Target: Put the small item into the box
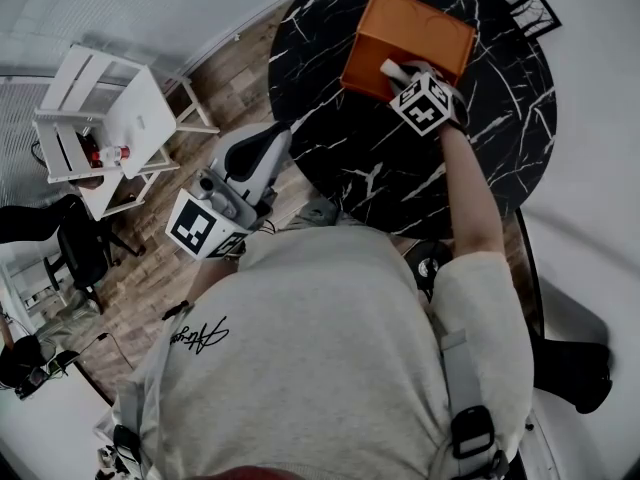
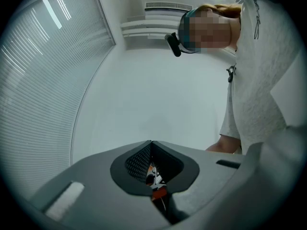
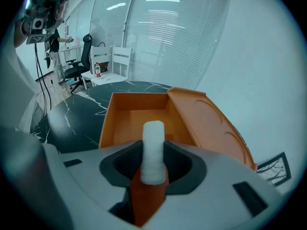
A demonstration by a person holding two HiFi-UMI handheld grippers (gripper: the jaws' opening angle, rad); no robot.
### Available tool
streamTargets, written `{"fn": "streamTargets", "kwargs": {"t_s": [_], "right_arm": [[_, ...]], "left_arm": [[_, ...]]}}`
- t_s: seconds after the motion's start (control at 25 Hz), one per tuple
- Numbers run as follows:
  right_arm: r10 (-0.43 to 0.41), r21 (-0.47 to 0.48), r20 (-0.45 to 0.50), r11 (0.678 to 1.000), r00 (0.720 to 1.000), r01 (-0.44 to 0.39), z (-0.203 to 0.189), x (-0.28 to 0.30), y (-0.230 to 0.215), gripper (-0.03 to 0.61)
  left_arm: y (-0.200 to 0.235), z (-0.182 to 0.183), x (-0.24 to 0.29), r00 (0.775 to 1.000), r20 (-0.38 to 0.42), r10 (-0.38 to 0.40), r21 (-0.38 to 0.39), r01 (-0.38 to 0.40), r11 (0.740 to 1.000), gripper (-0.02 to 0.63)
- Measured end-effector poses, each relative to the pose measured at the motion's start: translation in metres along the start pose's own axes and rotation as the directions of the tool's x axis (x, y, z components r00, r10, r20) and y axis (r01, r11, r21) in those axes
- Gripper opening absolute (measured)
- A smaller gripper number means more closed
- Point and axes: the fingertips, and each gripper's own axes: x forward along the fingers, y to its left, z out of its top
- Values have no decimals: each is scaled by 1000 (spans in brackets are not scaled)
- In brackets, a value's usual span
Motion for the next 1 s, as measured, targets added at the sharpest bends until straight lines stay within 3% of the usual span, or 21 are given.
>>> {"fn": "streamTargets", "kwargs": {"t_s": [0.32, 0.8, 1.0], "right_arm": [[26, -31, -22, 999, 999, -27, 2, -1, 2, 135], [105, -4, -63, 994, 992, -106, -5, 7, 12, 135], [63, -22, -73, 998, 995, -65, -2, 2, 1, 135]], "left_arm": [[-2, 1, 0, 1000, 4, 9, 0, -9, 1000, 3], [-2, 0, -3, 1000, 3, 22, 0, -22, 1000, 3], [-2, 0, -6, 1000, 1, 30, 1, -30, 1000, 3]]}}
